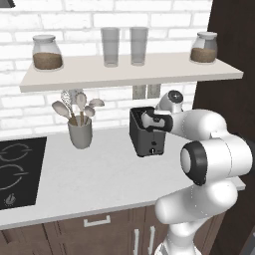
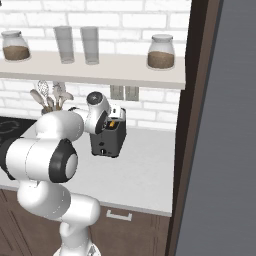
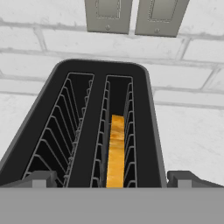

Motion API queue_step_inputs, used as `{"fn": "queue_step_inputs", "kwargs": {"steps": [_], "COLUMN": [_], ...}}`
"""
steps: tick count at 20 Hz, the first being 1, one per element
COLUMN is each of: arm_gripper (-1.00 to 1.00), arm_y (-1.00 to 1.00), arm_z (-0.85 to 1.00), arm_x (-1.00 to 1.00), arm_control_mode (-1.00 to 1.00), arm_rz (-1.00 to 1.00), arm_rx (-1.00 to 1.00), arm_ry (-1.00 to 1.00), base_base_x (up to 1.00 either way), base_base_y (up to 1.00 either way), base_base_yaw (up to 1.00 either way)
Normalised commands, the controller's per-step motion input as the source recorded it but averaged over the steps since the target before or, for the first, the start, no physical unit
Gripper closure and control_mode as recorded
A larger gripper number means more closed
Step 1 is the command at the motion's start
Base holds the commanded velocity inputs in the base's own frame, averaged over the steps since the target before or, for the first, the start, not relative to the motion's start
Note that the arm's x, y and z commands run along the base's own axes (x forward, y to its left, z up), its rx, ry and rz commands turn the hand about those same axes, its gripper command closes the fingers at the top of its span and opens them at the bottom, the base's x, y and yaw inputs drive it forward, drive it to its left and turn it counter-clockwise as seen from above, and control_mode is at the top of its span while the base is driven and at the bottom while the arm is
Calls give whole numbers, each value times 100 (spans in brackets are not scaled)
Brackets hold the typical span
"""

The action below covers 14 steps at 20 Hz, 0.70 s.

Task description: Start the toaster. Once the lever pops up, take the bread to the plate on the dining counter.

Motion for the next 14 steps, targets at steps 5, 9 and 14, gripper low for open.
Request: {"fn": "queue_step_inputs", "kwargs": {"steps": [5,9,14], "arm_gripper": [-100,-100,-100], "arm_y": [0,0,0], "arm_z": [0,0,0], "arm_x": [0,0,0], "arm_control_mode": [-100,-100,-100], "arm_rz": [0,0,0], "arm_rx": [0,0,0], "arm_ry": [0,0,0], "base_base_x": [0,0,0], "base_base_y": [0,0,0], "base_base_yaw": [0,0,0]}}
